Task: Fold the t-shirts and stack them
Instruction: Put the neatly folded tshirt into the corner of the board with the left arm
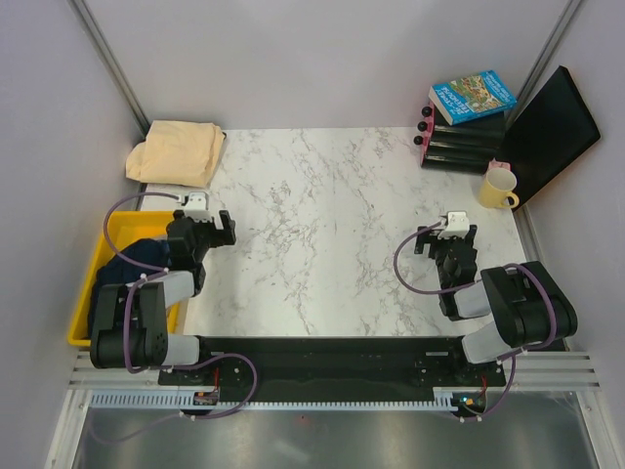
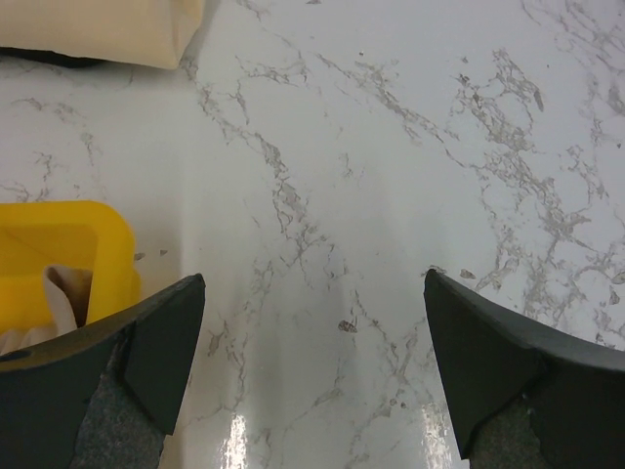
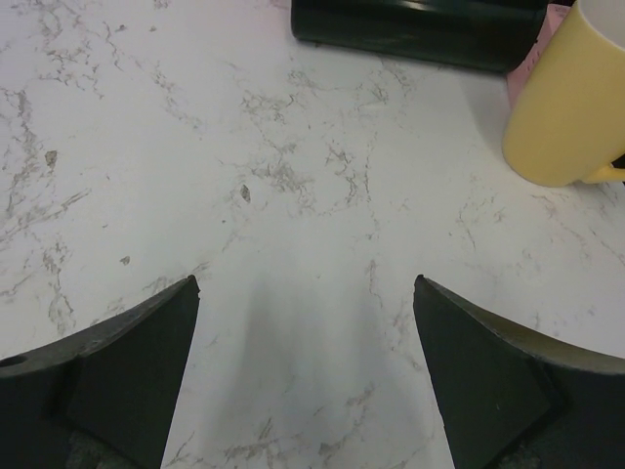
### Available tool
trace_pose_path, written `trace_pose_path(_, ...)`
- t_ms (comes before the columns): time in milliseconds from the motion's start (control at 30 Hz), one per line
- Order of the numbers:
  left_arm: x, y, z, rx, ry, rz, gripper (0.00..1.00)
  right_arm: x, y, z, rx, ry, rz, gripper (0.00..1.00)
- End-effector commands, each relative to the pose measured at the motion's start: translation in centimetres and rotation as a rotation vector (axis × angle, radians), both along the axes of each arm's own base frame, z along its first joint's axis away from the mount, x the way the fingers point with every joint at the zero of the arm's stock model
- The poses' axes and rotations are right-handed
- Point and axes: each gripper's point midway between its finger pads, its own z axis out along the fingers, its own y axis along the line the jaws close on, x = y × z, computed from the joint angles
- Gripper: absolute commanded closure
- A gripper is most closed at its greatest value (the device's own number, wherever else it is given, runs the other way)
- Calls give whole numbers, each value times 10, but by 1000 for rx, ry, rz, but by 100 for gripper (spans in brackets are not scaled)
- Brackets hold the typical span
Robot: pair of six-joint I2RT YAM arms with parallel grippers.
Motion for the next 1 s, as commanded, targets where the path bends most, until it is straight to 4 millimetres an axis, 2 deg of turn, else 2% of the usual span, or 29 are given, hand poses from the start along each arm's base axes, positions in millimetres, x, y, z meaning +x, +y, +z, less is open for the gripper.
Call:
trace_pose_path(0, 8, -13, 36, -1, -153, -65, 0, 3, 11, 30, 26, -130, 73, 2)
trace_pose_path(67, 7, -11, 27, 5, -151, -35, 0, 2, 12, 32, 23, -142, 81, 2)
trace_pose_path(100, 1, -10, 28, 8, -204, -30, 0, 2, 13, 31, 25, -140, 82, 2)
trace_pose_path(167, -8, -24, 17, 13, -209, -106, 0, 3, 12, 31, 25, -137, 76, 2)
trace_pose_path(233, -13, -29, 20, 66, -248, -154, 0, 8, 9, 32, 30, -131, 51, 2)
trace_pose_path(267, -11, -29, 19, 69, -243, -159, 0, 9, 1, 18, 27, -69, 6, 2)
trace_pose_path(300, -9, -27, 21, 61, -246, -143, 0, 20, -2, 23, 66, -70, -37, 2)
trace_pose_path(367, -8, -25, 20, 58, -237, -129, 0, 21, -10, 19, 66, -52, -58, 2)
trace_pose_path(967, -7, -24, 21, 53, -242, -118, 0, 22, -9, 18, 66, -46, -56, 2)
